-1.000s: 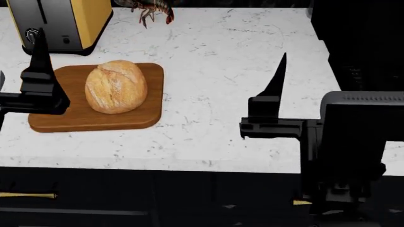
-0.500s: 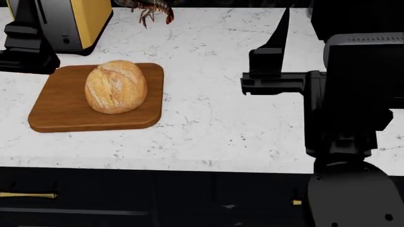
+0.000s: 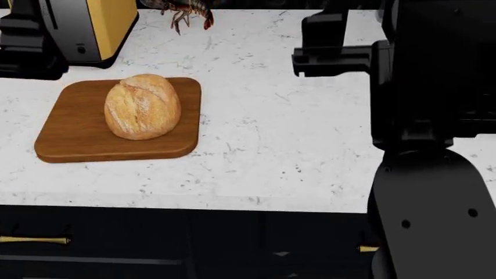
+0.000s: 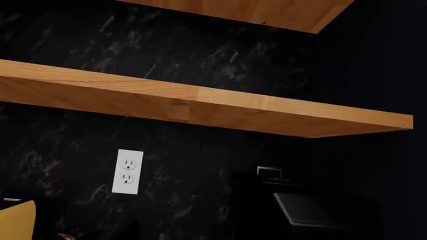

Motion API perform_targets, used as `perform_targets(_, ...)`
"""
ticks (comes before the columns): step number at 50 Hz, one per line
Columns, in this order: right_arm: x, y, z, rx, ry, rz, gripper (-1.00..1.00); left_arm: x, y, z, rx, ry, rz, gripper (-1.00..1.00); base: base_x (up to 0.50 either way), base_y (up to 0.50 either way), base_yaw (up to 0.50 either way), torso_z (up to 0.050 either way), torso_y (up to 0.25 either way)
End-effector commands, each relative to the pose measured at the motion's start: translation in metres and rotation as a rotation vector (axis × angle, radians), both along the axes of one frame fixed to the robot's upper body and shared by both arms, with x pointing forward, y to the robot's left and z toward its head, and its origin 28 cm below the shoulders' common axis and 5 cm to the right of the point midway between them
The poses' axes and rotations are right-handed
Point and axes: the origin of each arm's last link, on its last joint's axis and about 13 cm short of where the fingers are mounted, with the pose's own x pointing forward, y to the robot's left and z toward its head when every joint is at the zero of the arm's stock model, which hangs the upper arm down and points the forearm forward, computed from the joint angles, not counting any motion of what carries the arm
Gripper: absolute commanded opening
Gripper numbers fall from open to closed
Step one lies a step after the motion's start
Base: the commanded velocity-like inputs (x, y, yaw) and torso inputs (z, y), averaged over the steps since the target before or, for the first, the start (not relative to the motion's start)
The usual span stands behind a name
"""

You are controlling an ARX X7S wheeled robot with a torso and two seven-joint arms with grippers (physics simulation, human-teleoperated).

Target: Pick up the wedge of cheese and place it on the slice of bread to prepare a simple cheese on bread dish.

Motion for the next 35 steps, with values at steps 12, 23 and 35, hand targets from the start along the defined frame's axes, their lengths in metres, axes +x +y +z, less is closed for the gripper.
perform_targets(12,0.0001,-0.0010,0.0021,-0.009,-0.022,-0.006,1.00,-0.0003,0.0000,0.0029,-0.019,-0.014,-0.020,1.00,0.00,0.00,0.00,0.000,0.000)
perform_targets(23,-0.0001,-0.0029,0.0008,-0.022,-0.025,-0.004,1.00,0.0005,-0.0020,0.0004,-0.014,-0.012,-0.048,1.00,0.08,0.26,0.00,0.000,0.000)
perform_targets(35,-0.0007,-0.0034,-0.0039,-0.017,-0.017,0.000,1.00,-0.0007,-0.0037,-0.0004,-0.003,-0.017,-0.052,1.00,0.15,0.30,0.00,0.000,0.000)
